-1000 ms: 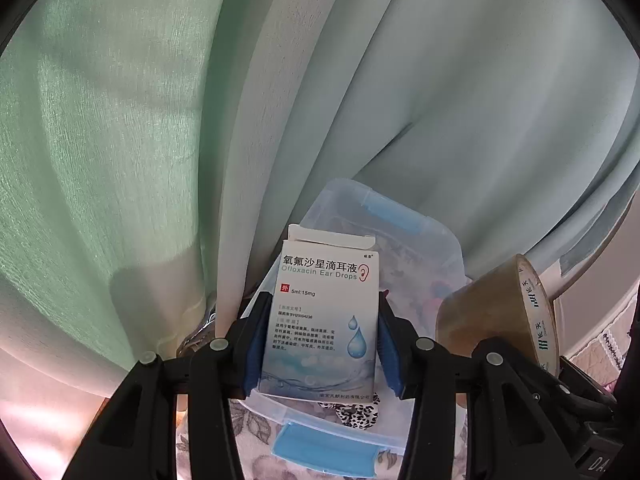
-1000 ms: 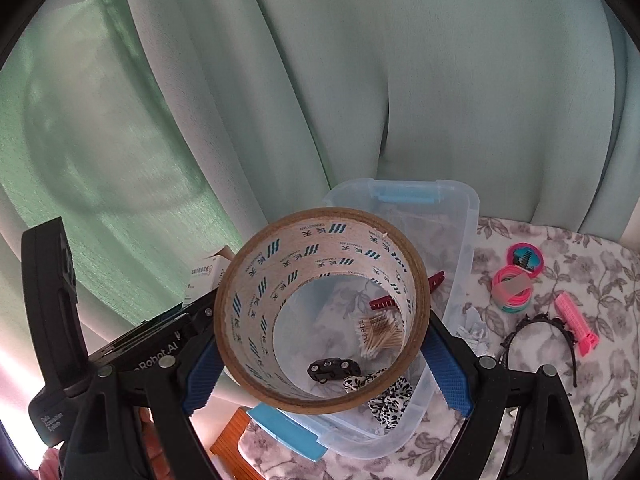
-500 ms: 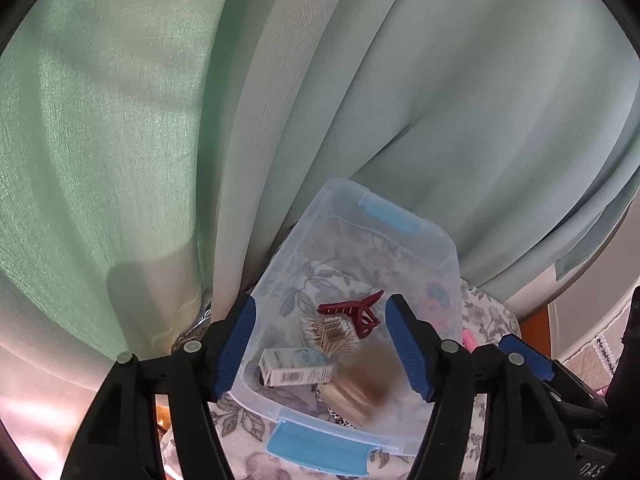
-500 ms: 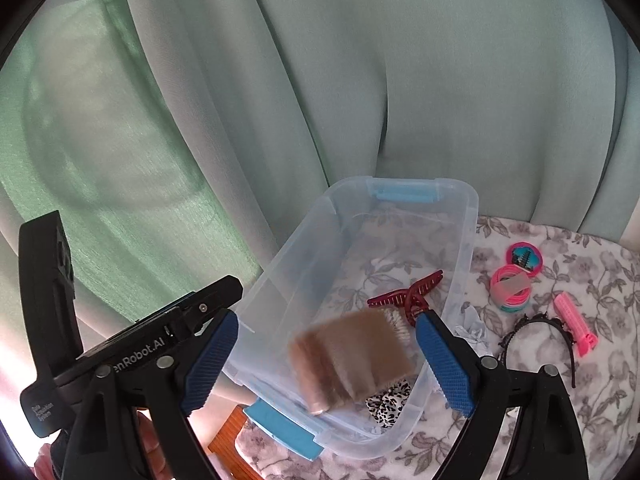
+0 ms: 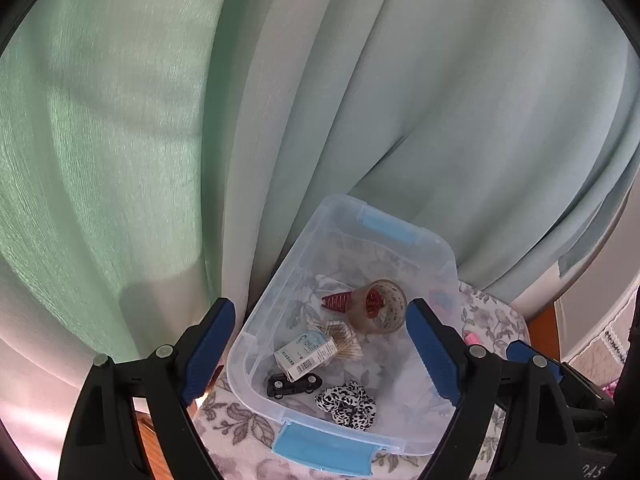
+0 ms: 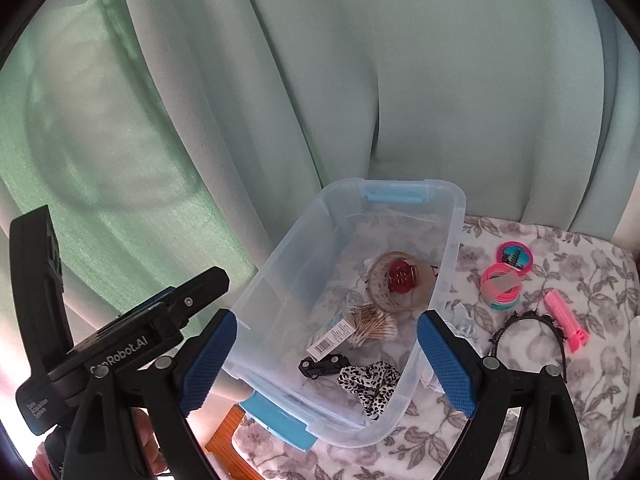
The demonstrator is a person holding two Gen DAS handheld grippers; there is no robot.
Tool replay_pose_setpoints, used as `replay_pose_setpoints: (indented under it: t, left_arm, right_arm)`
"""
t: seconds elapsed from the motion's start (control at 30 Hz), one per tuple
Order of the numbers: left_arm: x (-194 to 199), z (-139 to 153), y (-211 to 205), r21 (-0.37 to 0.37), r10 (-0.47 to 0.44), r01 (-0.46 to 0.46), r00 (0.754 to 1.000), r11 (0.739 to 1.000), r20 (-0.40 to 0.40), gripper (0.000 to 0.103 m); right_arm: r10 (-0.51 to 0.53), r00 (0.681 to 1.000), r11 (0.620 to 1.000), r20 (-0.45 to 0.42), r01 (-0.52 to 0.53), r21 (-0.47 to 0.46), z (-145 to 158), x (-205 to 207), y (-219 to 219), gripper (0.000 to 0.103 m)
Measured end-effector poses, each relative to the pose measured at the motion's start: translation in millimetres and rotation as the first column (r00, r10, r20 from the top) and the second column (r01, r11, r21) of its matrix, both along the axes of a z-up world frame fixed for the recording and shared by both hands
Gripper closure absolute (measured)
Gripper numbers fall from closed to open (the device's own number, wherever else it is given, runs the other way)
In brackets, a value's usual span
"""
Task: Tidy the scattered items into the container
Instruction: 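Move both tools back toward the white clip and pink roller clip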
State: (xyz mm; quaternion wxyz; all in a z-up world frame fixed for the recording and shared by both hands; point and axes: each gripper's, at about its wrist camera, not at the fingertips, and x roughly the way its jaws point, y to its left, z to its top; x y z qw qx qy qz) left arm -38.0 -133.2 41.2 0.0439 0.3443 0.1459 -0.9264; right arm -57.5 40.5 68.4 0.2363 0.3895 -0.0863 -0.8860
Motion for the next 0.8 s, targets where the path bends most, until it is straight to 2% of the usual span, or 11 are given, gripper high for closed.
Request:
replay_pose_setpoints:
  t: [0.43, 0.8]
  left_arm:
    - [21, 18, 20, -0.024, -0.019, 0.018, 0.999, 1.0, -0.046, 0.013]
    - [43, 23, 70, -0.047, -0.077, 0.073, 0.993, 0.996, -0.085, 0.013]
  right_arm:
    - [-0.014, 0.999, 1.0, -0.033, 0.014, -0.014, 9, 23, 19, 0.009]
    - [-0.084, 0.995, 0.995, -0.048, 0.081, -0.053, 9, 54, 68, 0.009]
